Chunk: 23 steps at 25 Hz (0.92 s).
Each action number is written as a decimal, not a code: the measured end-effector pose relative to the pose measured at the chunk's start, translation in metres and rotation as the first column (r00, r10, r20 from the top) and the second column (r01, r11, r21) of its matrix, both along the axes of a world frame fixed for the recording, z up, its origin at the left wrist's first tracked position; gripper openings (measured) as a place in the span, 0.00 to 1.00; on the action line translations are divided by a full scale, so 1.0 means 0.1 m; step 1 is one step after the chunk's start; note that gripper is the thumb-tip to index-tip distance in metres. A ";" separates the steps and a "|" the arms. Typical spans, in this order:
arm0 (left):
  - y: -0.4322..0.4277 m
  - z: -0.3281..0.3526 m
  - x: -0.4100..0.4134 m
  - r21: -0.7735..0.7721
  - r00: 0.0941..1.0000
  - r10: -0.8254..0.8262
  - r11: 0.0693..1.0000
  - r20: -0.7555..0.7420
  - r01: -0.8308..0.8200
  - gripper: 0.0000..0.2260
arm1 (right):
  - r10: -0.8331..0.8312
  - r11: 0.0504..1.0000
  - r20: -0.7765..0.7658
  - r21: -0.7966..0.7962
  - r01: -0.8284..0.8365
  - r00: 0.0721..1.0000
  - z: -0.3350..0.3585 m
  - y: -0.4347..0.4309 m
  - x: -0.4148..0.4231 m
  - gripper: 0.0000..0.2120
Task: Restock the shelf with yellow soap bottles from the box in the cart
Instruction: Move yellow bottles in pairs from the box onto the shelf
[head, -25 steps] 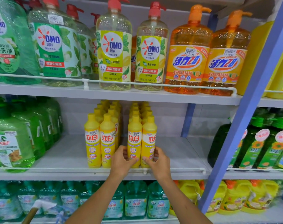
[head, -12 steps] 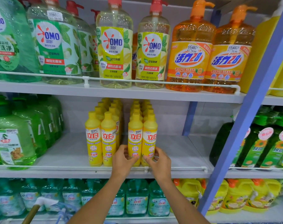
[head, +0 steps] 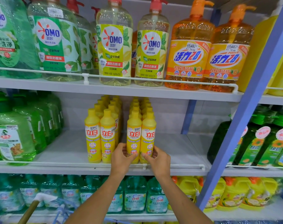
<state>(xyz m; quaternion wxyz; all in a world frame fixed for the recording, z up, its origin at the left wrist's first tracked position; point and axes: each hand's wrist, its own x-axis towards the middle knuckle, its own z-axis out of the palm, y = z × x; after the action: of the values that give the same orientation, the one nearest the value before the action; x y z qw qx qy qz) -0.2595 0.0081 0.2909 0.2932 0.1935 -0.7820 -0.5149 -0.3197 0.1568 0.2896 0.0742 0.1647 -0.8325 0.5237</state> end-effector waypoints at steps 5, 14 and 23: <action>0.02 0.02 0.01 -0.004 1.000 0.000 1.000 0.022 0.000 0.20 | 0.020 0.999 0.011 0.028 -0.021 1.000 0.03 0.03 0.01 0.18; -0.09 0.28 0.16 -0.244 0.943 -0.022 0.964 0.331 0.108 0.23 | 0.072 0.948 -0.028 0.313 -0.060 0.997 0.25 0.22 0.08 0.25; 0.14 0.49 1.22 -0.753 0.823 0.087 0.466 0.562 0.464 0.33 | 0.317 0.637 -0.114 0.761 -0.122 0.942 0.45 0.81 0.89 0.36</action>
<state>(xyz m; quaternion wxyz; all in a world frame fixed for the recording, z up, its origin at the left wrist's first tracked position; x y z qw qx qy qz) -0.1377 0.0223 0.3404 0.0611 0.0597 -0.9963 -0.0052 -0.2305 0.2376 0.3343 0.0346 0.3422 -0.9314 0.1193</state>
